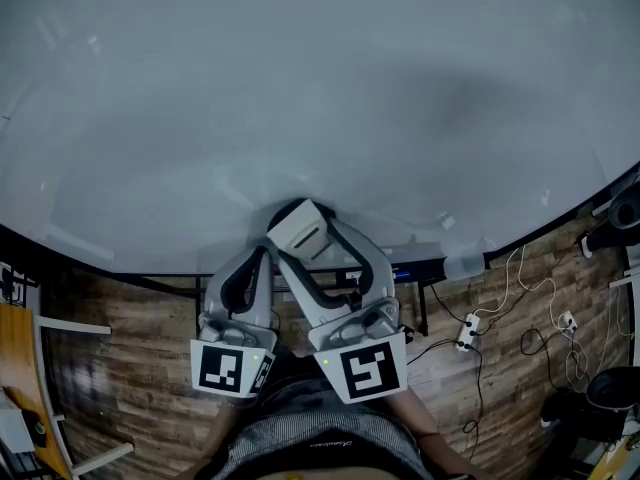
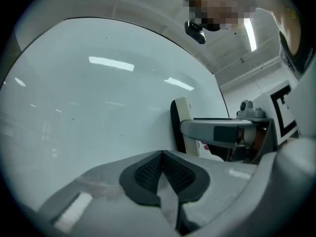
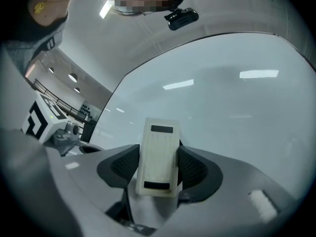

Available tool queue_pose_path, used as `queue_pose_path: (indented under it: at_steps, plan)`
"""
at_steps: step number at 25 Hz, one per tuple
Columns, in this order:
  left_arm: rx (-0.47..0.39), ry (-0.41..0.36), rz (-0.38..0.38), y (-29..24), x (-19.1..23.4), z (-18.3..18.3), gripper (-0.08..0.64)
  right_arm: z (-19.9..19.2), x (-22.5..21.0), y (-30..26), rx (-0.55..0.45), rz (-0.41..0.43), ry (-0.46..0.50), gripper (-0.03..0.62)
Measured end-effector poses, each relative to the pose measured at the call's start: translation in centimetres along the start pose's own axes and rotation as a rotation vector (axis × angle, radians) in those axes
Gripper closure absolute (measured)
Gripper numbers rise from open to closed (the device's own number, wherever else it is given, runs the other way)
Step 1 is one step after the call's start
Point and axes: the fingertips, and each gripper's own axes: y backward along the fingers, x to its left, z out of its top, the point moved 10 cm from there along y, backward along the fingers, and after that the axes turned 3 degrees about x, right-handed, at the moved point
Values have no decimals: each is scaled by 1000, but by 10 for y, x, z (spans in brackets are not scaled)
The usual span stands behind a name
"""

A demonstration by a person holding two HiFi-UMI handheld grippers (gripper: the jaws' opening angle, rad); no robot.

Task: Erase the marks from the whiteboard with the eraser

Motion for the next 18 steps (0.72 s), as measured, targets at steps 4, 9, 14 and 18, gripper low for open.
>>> queue_pose_path:
  at_steps: [4,9,14,18]
  plan:
    - [-22,1,-1,1,-3,4,557,2,-2,1,-1,8,-12,342]
    - [-16,17,-26,1,-7,3,557,1,-3,2,-4,16,-34,342]
    - [-16,-1,-56,2,-3,1,557,1,2,2,19,-41,-22,342]
    - [-54,-11,-75,3,4,6,557,2,5,3,19,-79,-12,342]
